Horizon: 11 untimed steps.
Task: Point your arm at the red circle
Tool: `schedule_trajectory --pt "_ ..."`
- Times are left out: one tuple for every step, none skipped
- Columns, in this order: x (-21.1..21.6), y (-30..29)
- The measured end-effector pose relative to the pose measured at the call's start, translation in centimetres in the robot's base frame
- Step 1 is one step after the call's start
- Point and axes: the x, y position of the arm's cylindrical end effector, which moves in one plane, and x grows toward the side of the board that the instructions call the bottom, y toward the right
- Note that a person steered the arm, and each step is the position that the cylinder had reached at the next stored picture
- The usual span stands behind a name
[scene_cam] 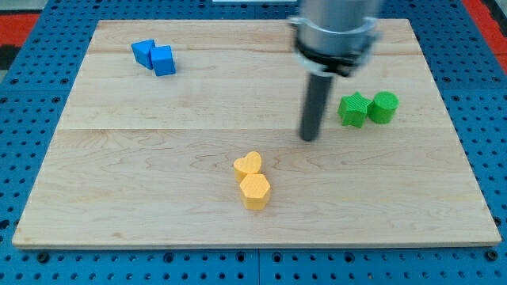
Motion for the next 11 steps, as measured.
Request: schedule_trajectory --pt "-6.5 -3.0" --pt "-10.0 1.6" --pt "-13.2 11.4" --pt "-17.4 21.3" --pt "-21.2 22.9" --pt "-25.1 21.0" --pt "-25.2 19.6" --pt "-25.1 17.0" --pt "-25.1 14.3" --pt "-25.1 12.7" --pt "-25.1 11.4"
